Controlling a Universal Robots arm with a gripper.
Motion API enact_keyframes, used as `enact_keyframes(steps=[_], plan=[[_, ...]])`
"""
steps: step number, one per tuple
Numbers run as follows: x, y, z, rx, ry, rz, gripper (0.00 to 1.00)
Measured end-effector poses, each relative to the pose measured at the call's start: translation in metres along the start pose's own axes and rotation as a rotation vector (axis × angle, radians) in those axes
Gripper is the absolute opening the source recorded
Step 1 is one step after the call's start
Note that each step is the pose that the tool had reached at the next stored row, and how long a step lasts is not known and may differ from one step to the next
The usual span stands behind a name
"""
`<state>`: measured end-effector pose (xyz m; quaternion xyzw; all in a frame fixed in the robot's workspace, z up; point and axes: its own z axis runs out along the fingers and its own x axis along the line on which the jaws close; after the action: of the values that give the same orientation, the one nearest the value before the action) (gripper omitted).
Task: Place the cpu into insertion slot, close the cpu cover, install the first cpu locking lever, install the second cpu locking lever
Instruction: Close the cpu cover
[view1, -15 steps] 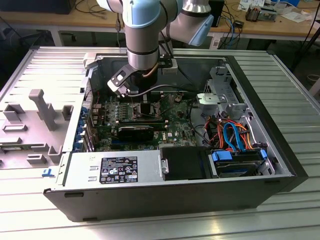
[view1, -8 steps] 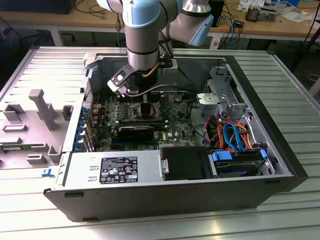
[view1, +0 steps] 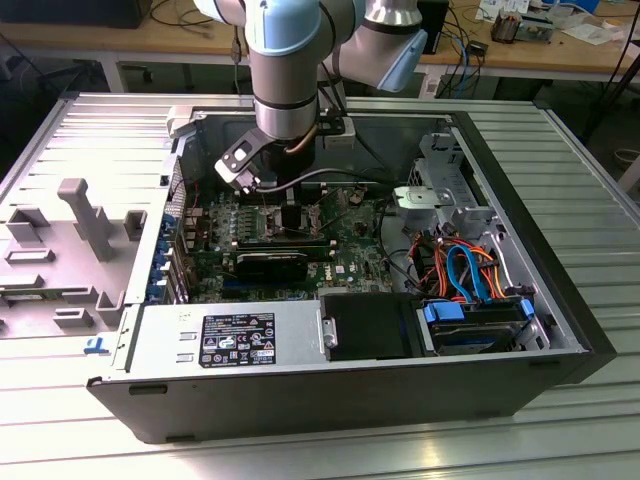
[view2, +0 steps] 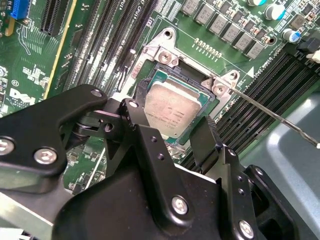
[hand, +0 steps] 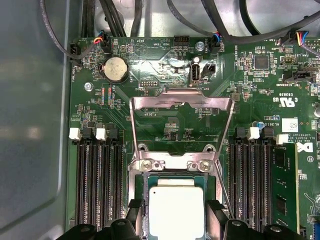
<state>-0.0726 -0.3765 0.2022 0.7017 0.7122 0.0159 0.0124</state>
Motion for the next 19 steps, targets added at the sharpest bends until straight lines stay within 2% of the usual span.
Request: enact_keyframes(steps=[13, 15, 16, 18, 19], plan=[[-0.0002, -0.0007, -0.0023, -0.0008, 0.0018, 0.0, 0.62], [0.0008, -0.0003, -0.0126, -0.0008, 0.0016, 0.0, 0.62], [0.0017, -0.0002, -0.0136, -0.0009, 0.0018, 0.0, 0.6], [0.0019, -0.0001, -0.0136, -0.0004, 0.0018, 0.0, 0.47], [0.002, 0.0012, -0.0124, 0.0073, 0.0, -0.003, 0.41]])
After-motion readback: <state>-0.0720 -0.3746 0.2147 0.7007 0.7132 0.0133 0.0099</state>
